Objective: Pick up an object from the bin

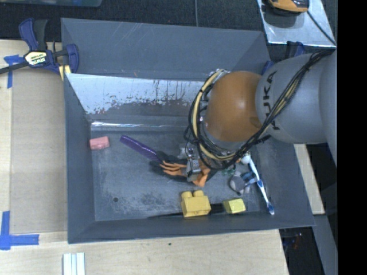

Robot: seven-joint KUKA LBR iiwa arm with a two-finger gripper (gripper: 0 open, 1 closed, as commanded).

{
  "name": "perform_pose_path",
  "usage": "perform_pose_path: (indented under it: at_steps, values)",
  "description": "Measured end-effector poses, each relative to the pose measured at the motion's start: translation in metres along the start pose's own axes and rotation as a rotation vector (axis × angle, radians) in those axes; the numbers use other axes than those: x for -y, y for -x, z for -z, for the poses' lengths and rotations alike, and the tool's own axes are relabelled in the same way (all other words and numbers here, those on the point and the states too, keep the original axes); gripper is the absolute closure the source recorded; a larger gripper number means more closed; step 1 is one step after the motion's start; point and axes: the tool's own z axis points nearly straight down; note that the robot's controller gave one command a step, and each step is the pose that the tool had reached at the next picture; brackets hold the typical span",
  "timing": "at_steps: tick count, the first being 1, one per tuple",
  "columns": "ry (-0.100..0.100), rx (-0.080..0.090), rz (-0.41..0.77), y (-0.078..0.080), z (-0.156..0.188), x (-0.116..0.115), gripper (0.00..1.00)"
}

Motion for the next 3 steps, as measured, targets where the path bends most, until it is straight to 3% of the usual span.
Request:
perform_pose_path:
  at_steps: [1, 3]
  values:
    - [-0.001, 0.013, -0.001, 0.004, 0.035, 0.001, 1.00]
    - [-0.001, 0.013, -0.004, 0.005, 0.091, 0.001, 1.00]
